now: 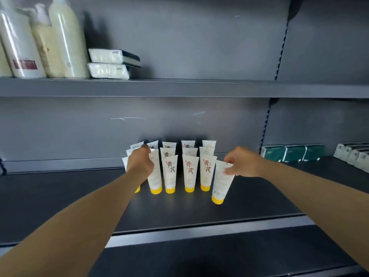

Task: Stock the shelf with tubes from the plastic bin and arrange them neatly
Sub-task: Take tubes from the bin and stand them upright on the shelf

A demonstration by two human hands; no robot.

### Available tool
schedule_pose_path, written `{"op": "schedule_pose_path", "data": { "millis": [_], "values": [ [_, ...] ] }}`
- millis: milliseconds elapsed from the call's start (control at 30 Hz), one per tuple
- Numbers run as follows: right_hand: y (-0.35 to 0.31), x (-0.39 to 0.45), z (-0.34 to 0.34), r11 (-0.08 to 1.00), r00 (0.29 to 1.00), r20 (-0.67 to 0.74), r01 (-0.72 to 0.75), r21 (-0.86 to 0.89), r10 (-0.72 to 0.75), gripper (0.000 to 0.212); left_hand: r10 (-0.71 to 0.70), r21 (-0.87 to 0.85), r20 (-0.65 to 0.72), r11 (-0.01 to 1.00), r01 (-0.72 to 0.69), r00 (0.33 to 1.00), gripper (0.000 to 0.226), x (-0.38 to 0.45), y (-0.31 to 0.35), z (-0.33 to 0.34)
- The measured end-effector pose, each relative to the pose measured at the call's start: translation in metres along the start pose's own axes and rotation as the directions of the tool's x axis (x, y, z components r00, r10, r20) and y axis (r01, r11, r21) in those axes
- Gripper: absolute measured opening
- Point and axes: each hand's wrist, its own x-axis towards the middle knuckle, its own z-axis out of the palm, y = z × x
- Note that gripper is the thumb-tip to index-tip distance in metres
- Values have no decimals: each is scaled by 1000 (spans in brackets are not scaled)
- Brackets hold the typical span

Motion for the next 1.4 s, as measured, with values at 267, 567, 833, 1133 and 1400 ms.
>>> {"op": "schedule_pose_path", "data": {
  "millis": [267, 567, 833, 1133, 1400],
  "values": [
    [21, 60, 15, 999, 990, 135, 37, -8, -35, 14, -67, 100, -25, 993, 69, 997, 36, 40, -3, 38],
    [24, 74, 30, 996, 964, 259, 78, -38, -66, 18, -79, 151, 22, 986, 75, 997, 42, 51, -8, 56],
    [22, 71, 27, 993, 949, 298, 114, -28, -100, 22, -90, 188, 27, 979, 83, 996, 44, 55, -8, 63],
    [23, 71, 27, 993, 946, 308, 115, -15, -105, 24, -68, 220, 22, 974, 61, 997, 43, 60, -10, 64],
    [24, 73, 28, 994, 946, 307, 105, -1, -100, 25, -97, 233, 43, 969, 84, 994, 40, 63, -14, 62]
  ]
}}
